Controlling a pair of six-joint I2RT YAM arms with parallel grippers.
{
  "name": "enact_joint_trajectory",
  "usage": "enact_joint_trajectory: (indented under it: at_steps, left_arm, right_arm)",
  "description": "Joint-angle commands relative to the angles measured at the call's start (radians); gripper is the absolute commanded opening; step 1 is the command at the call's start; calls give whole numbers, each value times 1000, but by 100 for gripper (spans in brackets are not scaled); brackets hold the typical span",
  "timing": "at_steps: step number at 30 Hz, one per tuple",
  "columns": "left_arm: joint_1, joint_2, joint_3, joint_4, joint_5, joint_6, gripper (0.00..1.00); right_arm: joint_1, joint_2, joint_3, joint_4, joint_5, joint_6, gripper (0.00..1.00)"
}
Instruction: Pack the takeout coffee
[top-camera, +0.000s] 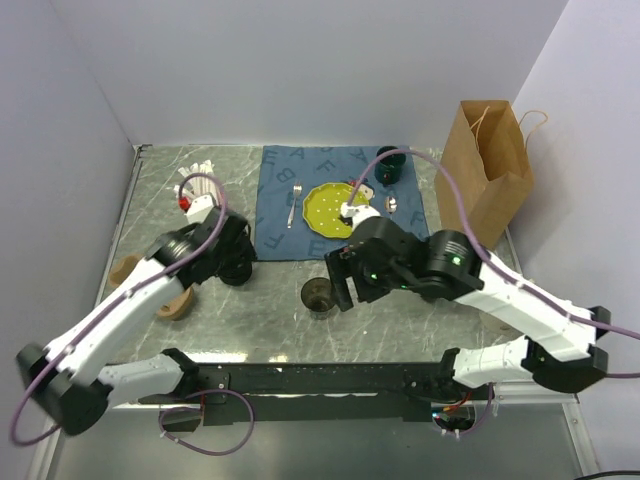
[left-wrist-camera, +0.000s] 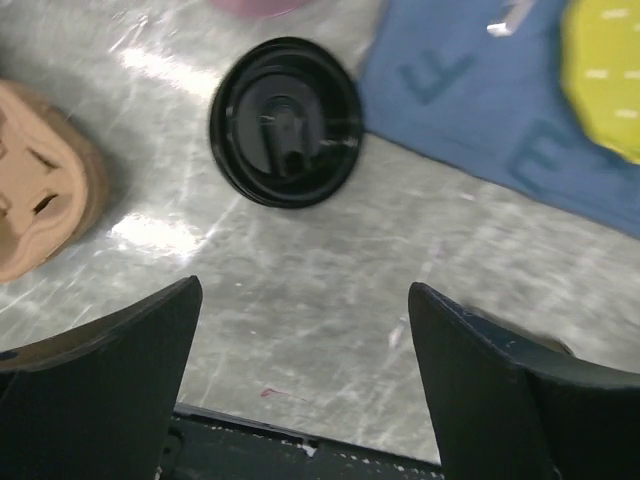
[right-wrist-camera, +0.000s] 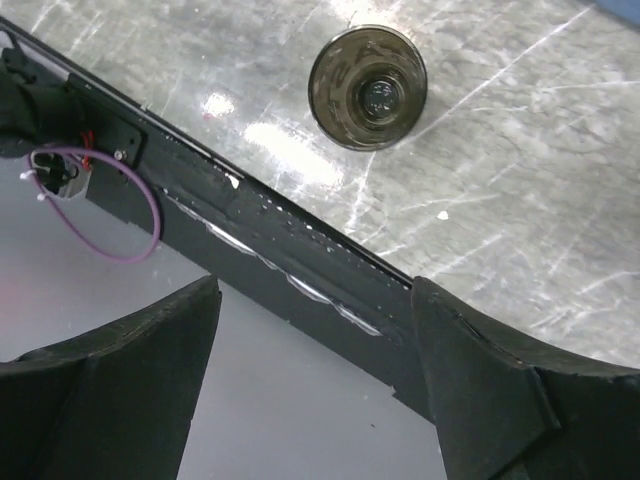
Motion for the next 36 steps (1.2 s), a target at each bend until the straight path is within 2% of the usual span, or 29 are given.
enact_joint_trajectory:
  at_steps: [1,2,6,8,15,19,26,36]
  left_arm:
    - [57,95,65,-84,47,-5,88]
    - [70,124,65,-99,41,-2,86]
    - [140,175,76,-121,28,21,68]
    - [155,190,75,-104,19,52,72]
    - [192,290,88,-27,42,141,70]
    - [208,388,154,-62,15,155,66]
    - [223,445,199,-69,-8,182,54]
    - [231,491,184,-61,-21,190,50]
  right_arm:
    - [-1,-86,-33,-2,27,-31,85]
    - [-2,-102,-47,12,28,-28,85]
    - [-1,-183,-125,55,31,-11,84]
    - [-1,-210,-150,69,28,-14,84]
    - [-2,-185,-152,86,50,-63,83]
    - [-1,-131,-102,66,68,-98,83]
    - [-2,-94,-93,77,85,-117,84]
    - [-4,-80,-79,64,110,-111,84]
